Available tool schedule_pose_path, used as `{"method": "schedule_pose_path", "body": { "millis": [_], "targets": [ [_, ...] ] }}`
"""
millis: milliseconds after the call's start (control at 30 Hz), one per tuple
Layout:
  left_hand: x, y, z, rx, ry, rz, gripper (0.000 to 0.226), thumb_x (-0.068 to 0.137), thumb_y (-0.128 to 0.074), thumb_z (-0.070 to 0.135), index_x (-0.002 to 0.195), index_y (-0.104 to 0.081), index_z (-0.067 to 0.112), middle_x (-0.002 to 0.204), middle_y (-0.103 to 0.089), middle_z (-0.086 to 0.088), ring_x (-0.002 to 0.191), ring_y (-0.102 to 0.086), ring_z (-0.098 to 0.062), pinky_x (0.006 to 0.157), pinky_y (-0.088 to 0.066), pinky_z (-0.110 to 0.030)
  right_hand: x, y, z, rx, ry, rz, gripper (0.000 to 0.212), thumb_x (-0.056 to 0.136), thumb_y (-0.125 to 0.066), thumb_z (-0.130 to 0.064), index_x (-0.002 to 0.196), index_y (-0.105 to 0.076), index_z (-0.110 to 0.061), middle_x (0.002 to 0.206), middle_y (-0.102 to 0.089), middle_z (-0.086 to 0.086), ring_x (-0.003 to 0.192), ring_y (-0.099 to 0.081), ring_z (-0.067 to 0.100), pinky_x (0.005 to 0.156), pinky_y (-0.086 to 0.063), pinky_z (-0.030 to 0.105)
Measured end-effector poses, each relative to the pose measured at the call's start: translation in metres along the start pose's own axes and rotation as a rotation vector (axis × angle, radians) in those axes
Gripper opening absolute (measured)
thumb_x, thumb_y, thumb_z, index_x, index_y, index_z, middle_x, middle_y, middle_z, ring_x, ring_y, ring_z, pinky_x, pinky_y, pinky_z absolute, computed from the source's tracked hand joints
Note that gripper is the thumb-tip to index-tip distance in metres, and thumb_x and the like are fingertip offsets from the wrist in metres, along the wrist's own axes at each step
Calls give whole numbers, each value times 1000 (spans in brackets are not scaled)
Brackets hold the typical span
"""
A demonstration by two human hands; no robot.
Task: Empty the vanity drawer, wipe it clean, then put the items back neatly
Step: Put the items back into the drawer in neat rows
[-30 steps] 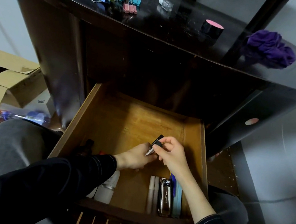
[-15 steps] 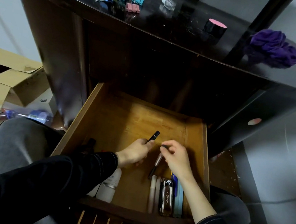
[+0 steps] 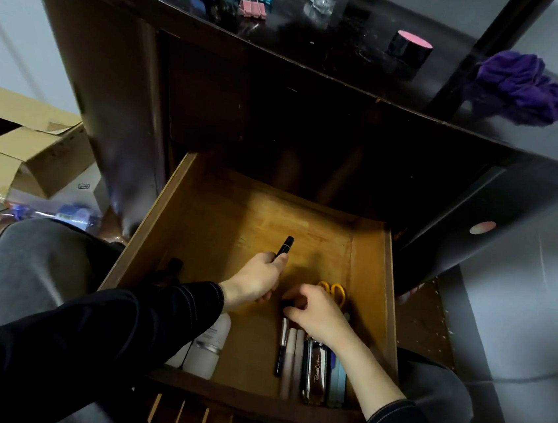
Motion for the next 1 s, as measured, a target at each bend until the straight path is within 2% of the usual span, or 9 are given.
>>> {"method": "schedule_pose_path", "body": {
  "millis": [300, 633, 800, 1000],
  "targets": [
    [-1, 0, 0, 14, -8, 1, 37, 107, -33, 39, 88, -48, 12, 60, -46, 1, 41, -42, -12, 41, -33, -24, -1, -2, 1, -118, -68, -14, 26, 79, -73, -29, 105, -70, -25, 89, -68, -8, 85, -65, 12, 79, -59, 43],
    [0, 0, -1, 11, -12, -8, 37, 107, -34, 38, 85, -49, 12, 58, -46, 1, 41, -42, -12, 42, -33, -25, 0, -7, 2, -186, -100, -42, 22, 72, -71, -34, 93, -65, -28, 82, -66, -9, 74, -63, 9, 59, -50, 32],
    [0, 0, -1, 12, -4, -3, 37, 107, -34, 39, 86, -50, 12, 58, -47, 2, 39, -42, -11, 41, -34, -24, 0, -9, 2, -209, -94, -58, 24, 69, -74, -38, 90, -67, -27, 79, -68, -9, 72, -65, 10, 62, -56, 37],
    [-1, 0, 0, 6, 2, 1, 37, 107, -34, 38, 86, -50, 12, 60, -47, 0, 41, -42, -12, 42, -32, -25, -2, -11, 1, -226, -67, -130, 25, 68, -76, -43, 86, -68, -27, 78, -69, -7, 71, -66, 12, 58, -49, 33]
  ]
}}
Point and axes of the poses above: each hand's wrist, its own x-axis towards the middle knuckle, its own y-axis out of the back of the hand, z = x × y, the point moved 4 cm from there along x, towards the middle knuckle
